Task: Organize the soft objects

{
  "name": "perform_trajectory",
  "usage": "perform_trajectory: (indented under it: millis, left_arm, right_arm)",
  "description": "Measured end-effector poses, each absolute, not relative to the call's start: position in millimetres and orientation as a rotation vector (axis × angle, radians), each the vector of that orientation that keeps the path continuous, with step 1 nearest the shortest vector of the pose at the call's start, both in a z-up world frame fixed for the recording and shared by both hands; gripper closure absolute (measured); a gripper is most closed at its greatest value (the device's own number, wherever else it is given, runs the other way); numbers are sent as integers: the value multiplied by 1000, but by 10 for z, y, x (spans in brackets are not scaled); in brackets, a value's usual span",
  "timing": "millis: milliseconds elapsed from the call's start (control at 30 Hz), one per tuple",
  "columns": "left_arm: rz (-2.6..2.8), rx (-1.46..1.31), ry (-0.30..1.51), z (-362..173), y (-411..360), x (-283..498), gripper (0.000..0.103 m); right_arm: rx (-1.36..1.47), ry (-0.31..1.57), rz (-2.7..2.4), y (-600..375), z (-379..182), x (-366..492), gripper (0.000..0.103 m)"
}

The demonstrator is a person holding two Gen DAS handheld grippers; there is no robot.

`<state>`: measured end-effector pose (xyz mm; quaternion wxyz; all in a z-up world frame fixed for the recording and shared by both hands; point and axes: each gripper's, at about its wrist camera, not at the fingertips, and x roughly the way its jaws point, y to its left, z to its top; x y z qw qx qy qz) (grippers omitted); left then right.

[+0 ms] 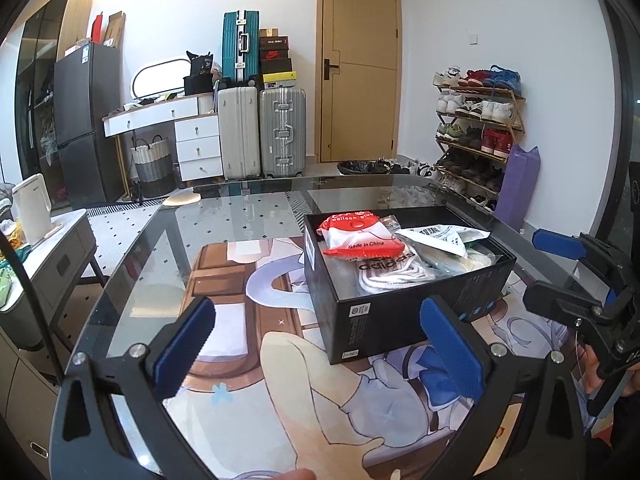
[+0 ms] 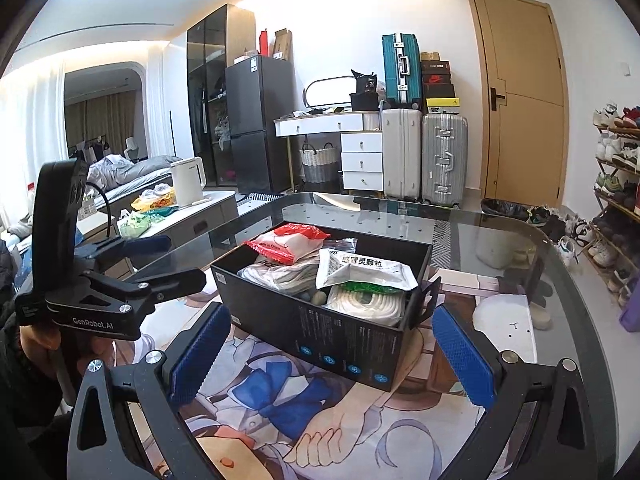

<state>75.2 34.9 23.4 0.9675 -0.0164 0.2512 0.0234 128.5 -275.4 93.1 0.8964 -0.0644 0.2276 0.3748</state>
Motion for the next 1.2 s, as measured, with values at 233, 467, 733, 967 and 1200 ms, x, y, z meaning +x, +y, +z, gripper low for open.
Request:
perform_trajectory:
  millis: [233,467,733,967,1200]
  left_arm:
    - [63,2,497,236,263,732,0]
    - [52,38,488,236,184,711,0]
    - [48,40,487,242,162,708,0]
    - [47,27,489,242,176,695,0]
    - [47,22,490,247,187,700,0]
  right_arm:
    - [-131,451,780,-2739,935,1259,1]
    - [-108,451,772,-2803,933,1278,1]
    - [-105,440,774,-2824,937,1265,1]
    - [-105,439,773,-2821,934,1260,1]
    - [-104,440,772,-2821,930,1259,1]
